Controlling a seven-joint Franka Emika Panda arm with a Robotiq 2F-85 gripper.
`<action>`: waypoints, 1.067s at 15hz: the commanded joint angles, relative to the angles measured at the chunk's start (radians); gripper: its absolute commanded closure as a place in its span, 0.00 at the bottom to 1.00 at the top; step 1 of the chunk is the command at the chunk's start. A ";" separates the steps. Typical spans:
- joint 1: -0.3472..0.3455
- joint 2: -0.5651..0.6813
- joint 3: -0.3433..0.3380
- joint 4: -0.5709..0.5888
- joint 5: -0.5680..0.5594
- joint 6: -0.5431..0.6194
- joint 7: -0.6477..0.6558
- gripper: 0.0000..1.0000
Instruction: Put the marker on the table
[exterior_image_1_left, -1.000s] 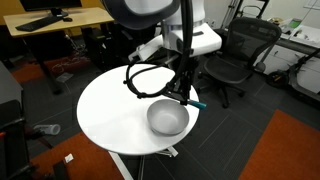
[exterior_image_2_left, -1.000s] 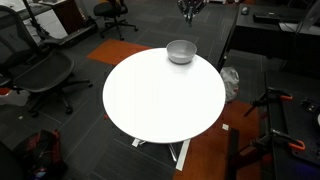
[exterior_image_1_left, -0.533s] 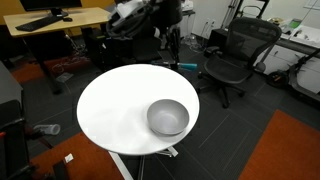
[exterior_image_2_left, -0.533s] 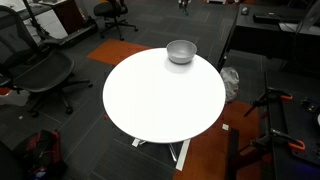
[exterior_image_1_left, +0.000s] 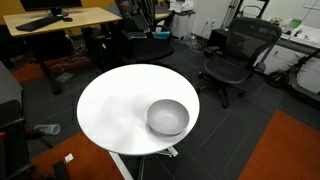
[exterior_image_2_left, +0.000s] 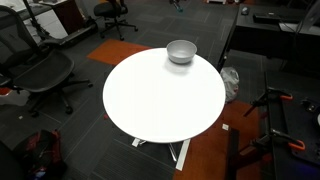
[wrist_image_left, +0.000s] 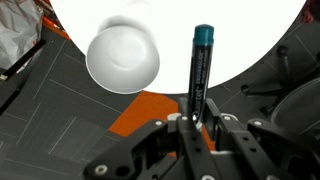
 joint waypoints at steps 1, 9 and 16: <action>0.010 -0.052 0.058 -0.025 -0.001 -0.075 0.024 0.95; 0.027 0.019 0.144 -0.006 0.031 -0.046 0.007 0.95; 0.057 0.139 0.152 -0.001 0.054 0.034 0.010 0.95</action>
